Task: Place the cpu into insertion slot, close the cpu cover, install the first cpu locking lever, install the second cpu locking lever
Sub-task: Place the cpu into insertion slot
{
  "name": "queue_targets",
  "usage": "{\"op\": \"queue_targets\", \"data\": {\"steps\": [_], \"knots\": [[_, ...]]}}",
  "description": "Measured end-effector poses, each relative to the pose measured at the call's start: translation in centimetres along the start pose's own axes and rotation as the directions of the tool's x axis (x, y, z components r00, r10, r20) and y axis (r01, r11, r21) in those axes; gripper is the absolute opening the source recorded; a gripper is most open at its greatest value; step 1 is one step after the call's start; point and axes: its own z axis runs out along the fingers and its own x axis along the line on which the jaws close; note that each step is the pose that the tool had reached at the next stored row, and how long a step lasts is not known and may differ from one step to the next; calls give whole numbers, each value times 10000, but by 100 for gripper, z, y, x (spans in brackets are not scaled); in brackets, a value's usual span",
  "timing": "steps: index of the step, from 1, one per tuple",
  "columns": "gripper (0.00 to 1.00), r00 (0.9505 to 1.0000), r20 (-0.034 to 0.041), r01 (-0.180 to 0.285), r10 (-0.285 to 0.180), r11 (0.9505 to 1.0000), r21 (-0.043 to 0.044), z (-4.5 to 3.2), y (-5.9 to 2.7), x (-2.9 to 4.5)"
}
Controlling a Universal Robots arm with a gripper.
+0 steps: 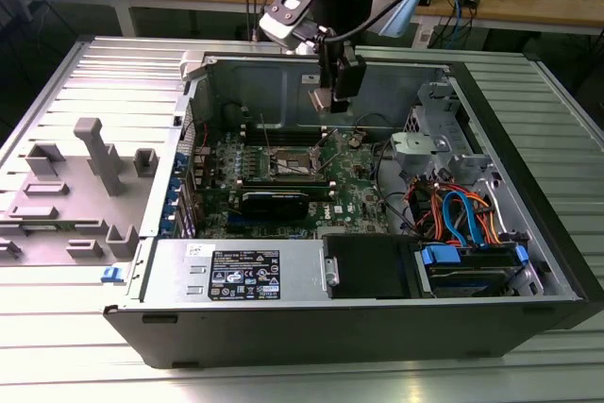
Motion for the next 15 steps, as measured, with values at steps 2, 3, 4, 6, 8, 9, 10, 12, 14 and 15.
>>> {"op": "queue_targets", "data": {"steps": [2, 3, 4, 6, 8, 9, 10, 12, 14, 15], "knots": [[54, 9998, 16, -200, 200, 9998, -4, 1, 0, 0], [54, 9998, 16, -200, 200, 9998, -4, 1, 0, 0], [54, 9998, 17, -204, 204, 9998, -4, 1, 0, 0], [54, 9998, 17, -208, 208, 9998, -4, 1, 0, 0], [54, 9998, 17, -209, 209, 9998, -4, 1, 0, 0], [54, 9998, 17, -209, 209, 9998, -4, 1, 0, 0], [54, 9998, 17, -209, 209, 9998, -5, 1, 0, 0], [54, 9998, 18, -210, 210, 9998, -4, 1, 0, 0], [54, 9998, 18, -213, 213, 9998, -4, 1, 0, 0], [54, 9997, 19, -223, 223, 9998, -4, 1, 0, 0]]}}
